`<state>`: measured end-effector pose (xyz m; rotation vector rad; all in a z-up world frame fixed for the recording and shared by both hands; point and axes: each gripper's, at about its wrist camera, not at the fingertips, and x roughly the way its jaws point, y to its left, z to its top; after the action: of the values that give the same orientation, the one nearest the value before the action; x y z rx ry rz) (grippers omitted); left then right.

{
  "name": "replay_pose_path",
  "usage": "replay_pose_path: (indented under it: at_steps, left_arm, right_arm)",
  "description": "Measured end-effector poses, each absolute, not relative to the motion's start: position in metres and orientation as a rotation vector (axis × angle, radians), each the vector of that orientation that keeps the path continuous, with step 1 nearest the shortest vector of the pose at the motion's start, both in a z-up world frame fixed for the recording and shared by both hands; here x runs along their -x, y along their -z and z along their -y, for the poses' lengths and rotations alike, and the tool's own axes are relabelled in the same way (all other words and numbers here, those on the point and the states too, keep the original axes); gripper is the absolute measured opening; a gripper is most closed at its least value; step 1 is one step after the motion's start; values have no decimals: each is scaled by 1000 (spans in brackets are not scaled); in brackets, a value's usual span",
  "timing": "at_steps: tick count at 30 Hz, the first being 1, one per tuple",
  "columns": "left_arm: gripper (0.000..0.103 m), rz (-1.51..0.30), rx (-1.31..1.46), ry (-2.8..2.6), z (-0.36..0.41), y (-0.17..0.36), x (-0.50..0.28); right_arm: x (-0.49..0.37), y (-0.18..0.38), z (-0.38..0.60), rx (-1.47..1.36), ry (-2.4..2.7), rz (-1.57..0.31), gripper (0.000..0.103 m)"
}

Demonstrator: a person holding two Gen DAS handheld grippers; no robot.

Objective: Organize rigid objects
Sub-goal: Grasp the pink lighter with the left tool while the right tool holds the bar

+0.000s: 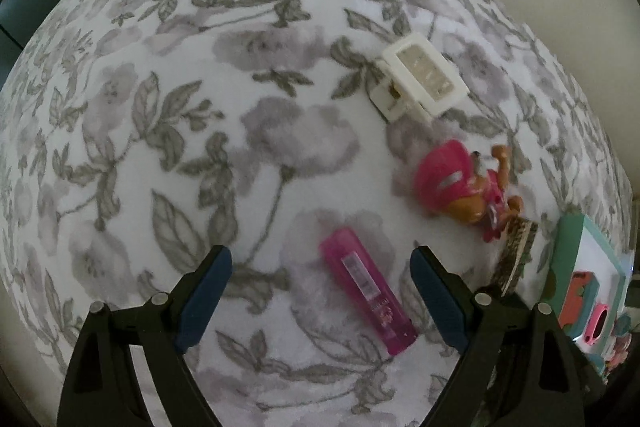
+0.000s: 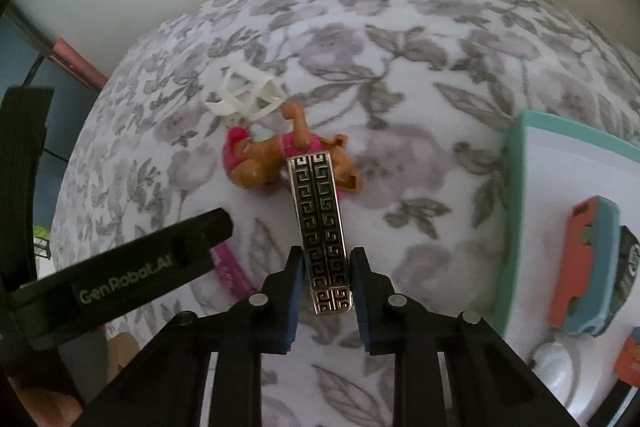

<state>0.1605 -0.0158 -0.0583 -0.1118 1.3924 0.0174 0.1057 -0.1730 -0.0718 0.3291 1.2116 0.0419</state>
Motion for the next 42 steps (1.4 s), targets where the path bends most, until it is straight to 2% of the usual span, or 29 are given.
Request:
replay_pose_path:
  at_steps: [2, 4, 9, 13, 15, 17, 21, 33, 34, 42]
  left_arm:
    - [80, -1410, 98, -12, 23, 63, -156]
    - [78, -1402, 56, -23, 33, 63, -148]
    - [55, -1381, 0, -11, 53, 62, -136]
    - [41, -1344, -63, 13, 72, 60, -125]
    - [30, -1341, -79, 28, 81, 60, -123]
    - [25, -1341, -82, 40, 90, 60, -121]
    - [21, -1340, -71, 51, 94, 62, -125]
    - [20, -1345, -10, 61, 83, 68, -133]
    - [20, -1346, 3, 65, 64, 70, -137]
    - [20, -1282, 81, 73, 39, 39, -143]
  right_arm:
    - [-103, 71, 179, -300, -8, -1217, 22]
    - [-102, 72, 185, -299, 4, -1224, 22]
    - [-99, 72, 197, -318, 13, -1234, 22]
    - [-99, 73, 199, -302, 36, -1243, 22]
    - [-99, 73, 200, -306, 33, -1242, 22]
    - [-99, 73, 199, -297, 36, -1243, 22]
    - [-100, 75, 193, -234, 42, -1244, 22]
    - [-100, 73, 186, -176, 42, -1230, 22]
    - [-100, 72, 186, -174, 36, -1228, 22]
    - [-96, 51, 202, -255, 10, -1174, 22]
